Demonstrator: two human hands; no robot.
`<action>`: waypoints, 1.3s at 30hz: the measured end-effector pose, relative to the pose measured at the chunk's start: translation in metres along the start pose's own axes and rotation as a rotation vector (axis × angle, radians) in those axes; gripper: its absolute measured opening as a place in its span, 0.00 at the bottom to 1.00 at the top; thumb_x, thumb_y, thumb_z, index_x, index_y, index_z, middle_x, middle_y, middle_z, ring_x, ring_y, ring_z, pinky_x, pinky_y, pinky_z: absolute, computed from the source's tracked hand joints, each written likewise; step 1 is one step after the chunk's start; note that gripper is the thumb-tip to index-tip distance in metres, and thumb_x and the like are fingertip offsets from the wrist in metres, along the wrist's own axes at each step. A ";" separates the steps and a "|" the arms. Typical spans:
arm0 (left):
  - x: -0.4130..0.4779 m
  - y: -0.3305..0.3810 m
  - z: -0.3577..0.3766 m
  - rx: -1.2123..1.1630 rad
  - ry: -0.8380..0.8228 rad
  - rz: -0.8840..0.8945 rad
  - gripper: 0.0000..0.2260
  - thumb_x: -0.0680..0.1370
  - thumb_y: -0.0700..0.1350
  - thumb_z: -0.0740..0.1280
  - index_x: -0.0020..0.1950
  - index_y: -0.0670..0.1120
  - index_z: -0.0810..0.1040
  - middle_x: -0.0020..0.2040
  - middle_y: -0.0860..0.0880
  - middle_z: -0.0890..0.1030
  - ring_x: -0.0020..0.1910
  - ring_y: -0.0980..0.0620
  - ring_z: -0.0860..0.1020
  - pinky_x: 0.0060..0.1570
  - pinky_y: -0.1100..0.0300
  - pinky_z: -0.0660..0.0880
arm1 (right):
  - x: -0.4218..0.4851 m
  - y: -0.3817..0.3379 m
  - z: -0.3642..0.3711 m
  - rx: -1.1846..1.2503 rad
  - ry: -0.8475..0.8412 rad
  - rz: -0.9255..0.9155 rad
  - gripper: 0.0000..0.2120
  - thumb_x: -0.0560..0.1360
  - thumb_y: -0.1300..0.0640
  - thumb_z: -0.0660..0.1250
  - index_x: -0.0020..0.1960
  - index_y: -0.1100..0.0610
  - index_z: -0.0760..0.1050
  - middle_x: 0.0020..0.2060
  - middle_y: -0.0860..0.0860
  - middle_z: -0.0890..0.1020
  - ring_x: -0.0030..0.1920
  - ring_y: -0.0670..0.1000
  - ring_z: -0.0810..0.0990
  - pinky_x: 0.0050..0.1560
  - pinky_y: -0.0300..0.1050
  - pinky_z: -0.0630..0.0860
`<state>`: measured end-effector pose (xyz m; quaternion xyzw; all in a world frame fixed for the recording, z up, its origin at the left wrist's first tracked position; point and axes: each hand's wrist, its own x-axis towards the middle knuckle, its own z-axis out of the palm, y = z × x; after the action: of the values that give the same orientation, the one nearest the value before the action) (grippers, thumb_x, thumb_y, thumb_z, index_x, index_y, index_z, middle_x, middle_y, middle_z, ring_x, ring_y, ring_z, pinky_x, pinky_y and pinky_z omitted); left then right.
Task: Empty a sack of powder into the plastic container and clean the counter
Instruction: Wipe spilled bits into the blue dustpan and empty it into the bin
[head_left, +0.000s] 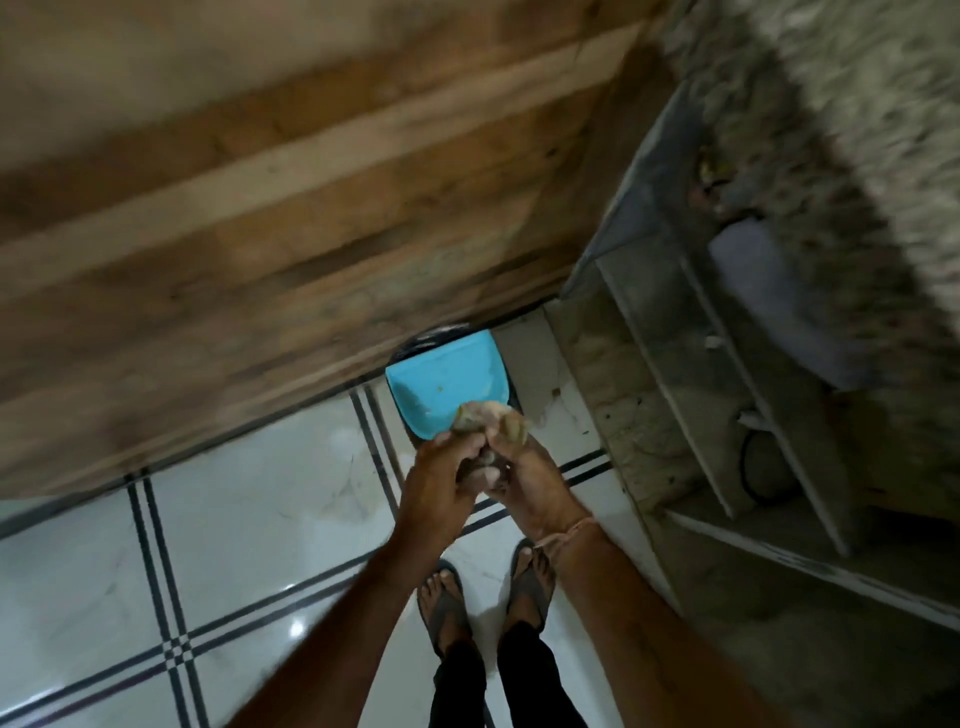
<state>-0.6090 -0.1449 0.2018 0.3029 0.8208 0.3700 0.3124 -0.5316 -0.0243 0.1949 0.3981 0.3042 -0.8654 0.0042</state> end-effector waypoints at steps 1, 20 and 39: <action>-0.008 0.022 -0.009 -0.032 0.032 -0.041 0.14 0.79 0.51 0.71 0.63 0.50 0.81 0.60 0.52 0.80 0.57 0.55 0.79 0.52 0.55 0.80 | -0.019 -0.013 0.003 0.005 0.001 -0.026 0.22 0.80 0.54 0.67 0.72 0.62 0.74 0.64 0.65 0.80 0.58 0.61 0.83 0.53 0.54 0.83; -0.043 0.397 -0.078 -0.521 -0.055 0.085 0.08 0.82 0.45 0.70 0.52 0.41 0.83 0.46 0.41 0.86 0.46 0.51 0.84 0.48 0.53 0.79 | -0.313 -0.251 0.032 -0.138 0.141 -0.621 0.23 0.77 0.50 0.75 0.62 0.67 0.77 0.58 0.71 0.81 0.60 0.76 0.79 0.63 0.76 0.74; 0.139 0.458 -0.016 -0.092 -0.191 0.191 0.16 0.77 0.34 0.71 0.59 0.50 0.73 0.54 0.49 0.81 0.51 0.51 0.82 0.37 0.68 0.76 | -0.248 -0.362 -0.042 -0.346 0.609 -0.665 0.27 0.79 0.70 0.64 0.68 0.41 0.72 0.61 0.54 0.81 0.50 0.57 0.87 0.48 0.60 0.86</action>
<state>-0.5854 0.1980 0.5349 0.3988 0.7371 0.4047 0.3659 -0.4242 0.2348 0.5353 0.5081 0.5417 -0.6008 -0.2958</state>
